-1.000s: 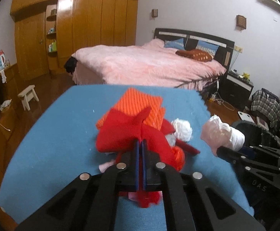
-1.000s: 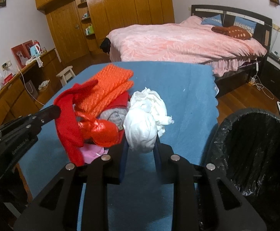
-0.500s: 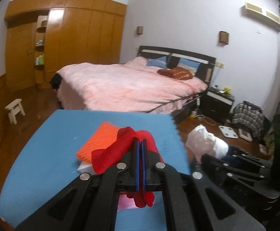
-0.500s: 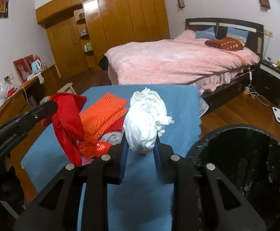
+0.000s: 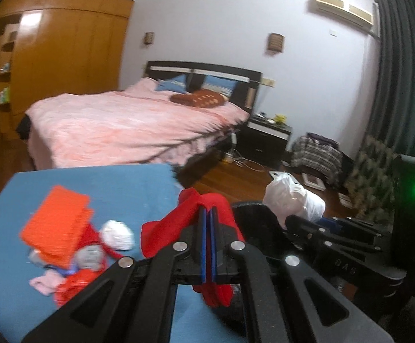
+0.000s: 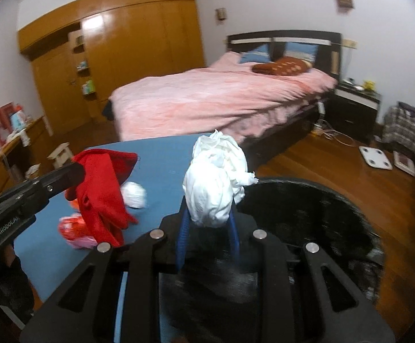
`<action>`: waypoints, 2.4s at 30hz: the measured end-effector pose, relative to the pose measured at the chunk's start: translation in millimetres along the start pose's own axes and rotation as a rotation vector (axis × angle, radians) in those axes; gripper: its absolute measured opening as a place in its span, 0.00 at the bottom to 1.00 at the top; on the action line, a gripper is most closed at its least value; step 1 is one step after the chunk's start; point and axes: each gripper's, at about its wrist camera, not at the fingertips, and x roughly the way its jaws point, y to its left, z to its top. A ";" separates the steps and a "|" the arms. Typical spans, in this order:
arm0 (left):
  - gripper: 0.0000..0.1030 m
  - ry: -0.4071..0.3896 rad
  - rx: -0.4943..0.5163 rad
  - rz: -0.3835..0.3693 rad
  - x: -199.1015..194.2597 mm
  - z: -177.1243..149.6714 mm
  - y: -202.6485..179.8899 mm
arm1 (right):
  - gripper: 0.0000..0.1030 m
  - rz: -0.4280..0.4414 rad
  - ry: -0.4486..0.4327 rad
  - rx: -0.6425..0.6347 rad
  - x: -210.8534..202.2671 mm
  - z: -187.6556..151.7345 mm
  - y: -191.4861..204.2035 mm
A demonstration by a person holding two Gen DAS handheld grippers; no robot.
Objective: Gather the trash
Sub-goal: 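Grasp the red cloth with the left tool while the right tool carries tissue to the bin, then open both tools over the bin to drop the red cloth and tissue, then grasp the red plastic bag with the left tool while the right tool grasps the pink mask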
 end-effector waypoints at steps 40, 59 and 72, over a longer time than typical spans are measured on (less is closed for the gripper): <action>0.80 0.056 -0.028 0.382 -44.7 -58.2 119.9 | 0.93 0.051 0.029 0.008 40.0 -22.0 49.4; 0.79 0.092 -0.103 0.473 -54.8 -98.8 185.2 | 0.93 0.136 0.094 -0.113 98.2 -43.2 143.0; 0.71 0.119 -0.069 0.348 -11.7 -96.6 159.4 | 0.93 0.097 0.089 -0.103 100.7 -36.1 124.0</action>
